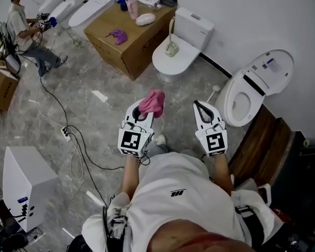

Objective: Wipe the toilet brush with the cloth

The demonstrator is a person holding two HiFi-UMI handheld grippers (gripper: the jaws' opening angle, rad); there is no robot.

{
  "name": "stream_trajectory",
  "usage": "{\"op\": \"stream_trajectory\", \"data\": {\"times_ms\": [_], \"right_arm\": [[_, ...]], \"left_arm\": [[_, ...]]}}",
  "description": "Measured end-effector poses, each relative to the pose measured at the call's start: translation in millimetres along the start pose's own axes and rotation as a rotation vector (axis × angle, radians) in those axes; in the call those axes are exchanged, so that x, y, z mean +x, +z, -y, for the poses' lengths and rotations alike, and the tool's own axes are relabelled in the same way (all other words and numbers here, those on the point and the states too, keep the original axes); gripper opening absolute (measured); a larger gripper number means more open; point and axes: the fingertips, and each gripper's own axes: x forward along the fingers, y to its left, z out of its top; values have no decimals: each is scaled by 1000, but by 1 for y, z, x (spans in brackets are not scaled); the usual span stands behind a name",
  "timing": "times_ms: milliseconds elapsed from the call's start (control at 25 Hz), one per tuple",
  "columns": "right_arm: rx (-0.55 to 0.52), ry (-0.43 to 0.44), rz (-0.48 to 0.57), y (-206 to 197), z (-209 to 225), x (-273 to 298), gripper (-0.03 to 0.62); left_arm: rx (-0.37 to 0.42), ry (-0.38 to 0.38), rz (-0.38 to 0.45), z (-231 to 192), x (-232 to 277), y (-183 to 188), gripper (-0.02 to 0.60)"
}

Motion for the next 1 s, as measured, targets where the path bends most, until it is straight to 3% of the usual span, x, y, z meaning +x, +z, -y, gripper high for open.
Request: {"op": "stream_trajectory", "data": {"times_ms": [640, 1000], "right_arm": [[6, -18, -24, -10, 28, 92, -3], [9, 5, -51, -19, 66, 152, -3]], "left_arm": [[-13, -38, -14, -71, 70, -14, 51], [-13, -18, -24, -113, 129, -19, 51]]}}
